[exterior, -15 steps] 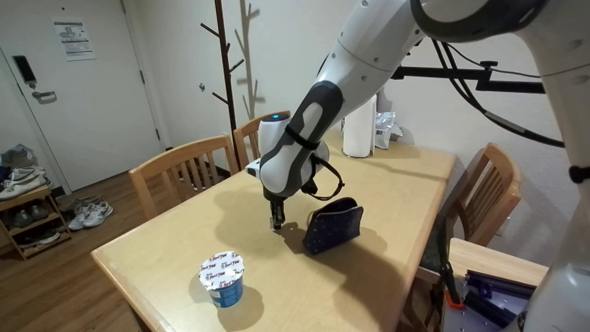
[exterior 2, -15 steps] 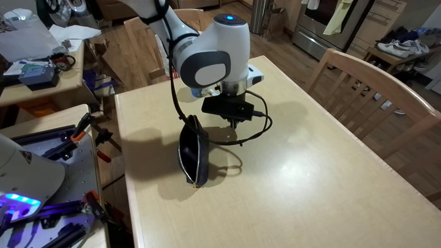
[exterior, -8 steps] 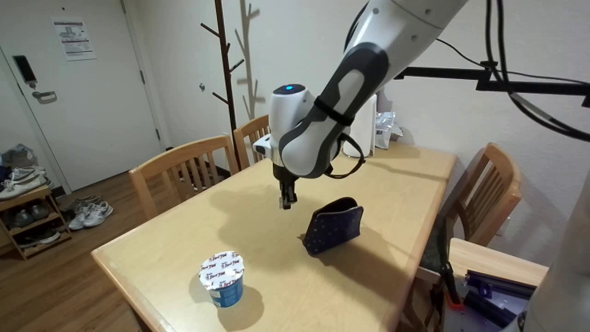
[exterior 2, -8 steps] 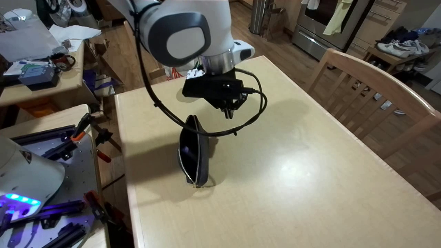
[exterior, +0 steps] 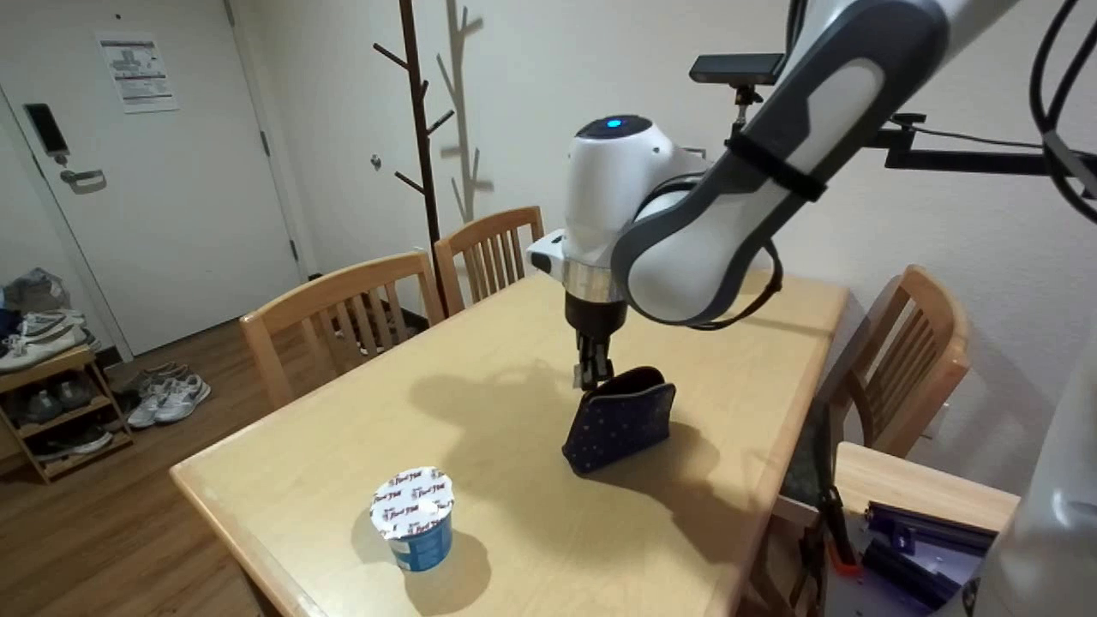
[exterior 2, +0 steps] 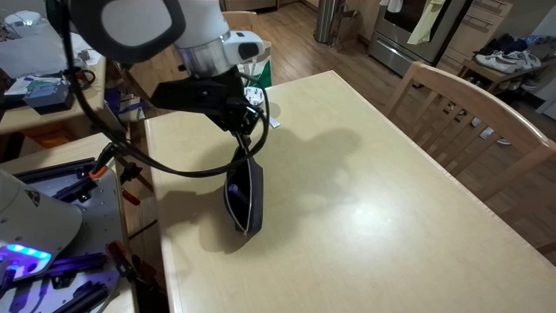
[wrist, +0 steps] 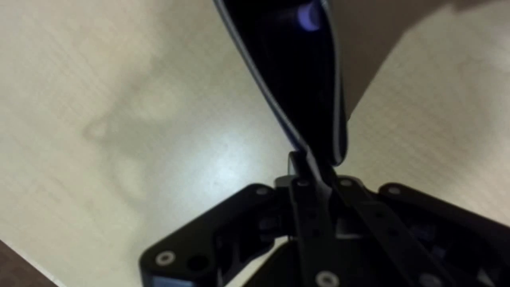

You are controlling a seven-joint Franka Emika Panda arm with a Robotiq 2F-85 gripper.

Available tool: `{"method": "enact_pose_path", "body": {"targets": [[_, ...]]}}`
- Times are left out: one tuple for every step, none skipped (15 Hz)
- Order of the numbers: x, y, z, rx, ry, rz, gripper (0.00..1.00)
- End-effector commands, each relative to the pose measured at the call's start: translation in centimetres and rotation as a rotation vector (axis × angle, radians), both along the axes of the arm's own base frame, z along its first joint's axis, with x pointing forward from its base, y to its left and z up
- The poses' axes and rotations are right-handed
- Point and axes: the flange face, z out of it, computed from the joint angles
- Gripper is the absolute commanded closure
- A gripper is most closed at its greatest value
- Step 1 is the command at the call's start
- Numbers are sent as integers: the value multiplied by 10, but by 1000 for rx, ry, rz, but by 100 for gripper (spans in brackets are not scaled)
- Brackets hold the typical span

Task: Place the piece of paper in the purse

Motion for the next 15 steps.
{"method": "enact_pose_path", "body": {"targets": [[-50,8,15,-23,-10,-105,95],[-61,9,17,-31,-3,-138,95],[-71,9,21,-46,-3,-158,95],[-77,8,23,-69,-5,-165,95],[-62,3,32,-104,0,-142,95],[-65,1,33,-107,-2,-114,95],[-64,-4,36,-116,-12,-73,95],[-62,-9,37,-125,-22,-45,95],[-61,-13,35,-123,-27,-22,95],[-60,-17,33,-110,-24,14,95],[-59,-23,28,-90,-15,49,95],[-59,-29,26,-82,-14,76,95],[-58,-36,23,-60,-25,119,95],[-57,-42,20,-46,-28,147,95],[-57,-47,15,-27,-28,171,95]]}}
